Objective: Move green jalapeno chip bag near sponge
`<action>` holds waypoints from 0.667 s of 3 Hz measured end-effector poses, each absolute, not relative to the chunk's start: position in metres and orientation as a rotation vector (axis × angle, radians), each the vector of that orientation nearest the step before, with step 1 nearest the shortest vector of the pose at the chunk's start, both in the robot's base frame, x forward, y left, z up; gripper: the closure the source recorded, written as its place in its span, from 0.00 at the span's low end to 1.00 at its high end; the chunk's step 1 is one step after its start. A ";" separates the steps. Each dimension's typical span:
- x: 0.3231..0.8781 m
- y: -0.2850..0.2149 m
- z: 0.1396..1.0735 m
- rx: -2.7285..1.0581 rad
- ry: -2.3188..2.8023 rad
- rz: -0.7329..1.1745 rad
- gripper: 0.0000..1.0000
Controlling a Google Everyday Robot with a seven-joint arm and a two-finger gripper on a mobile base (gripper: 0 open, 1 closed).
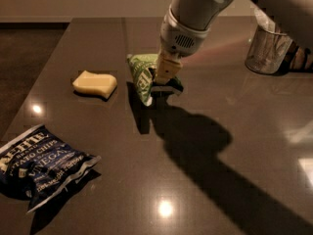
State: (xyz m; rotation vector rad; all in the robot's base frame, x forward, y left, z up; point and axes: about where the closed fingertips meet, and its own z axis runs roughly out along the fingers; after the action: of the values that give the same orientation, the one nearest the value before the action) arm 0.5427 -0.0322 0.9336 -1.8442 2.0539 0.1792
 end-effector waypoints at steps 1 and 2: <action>0.566 -0.012 0.931 -1.846 2.039 0.164 0.59; 0.583 0.002 0.927 -1.863 2.034 0.137 0.36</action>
Offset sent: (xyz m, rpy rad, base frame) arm 0.0628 0.0528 -0.0105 -0.0559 -0.0376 0.0226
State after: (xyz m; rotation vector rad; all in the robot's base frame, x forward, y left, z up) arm 0.5829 0.0024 0.9274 -1.8633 2.0342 0.1366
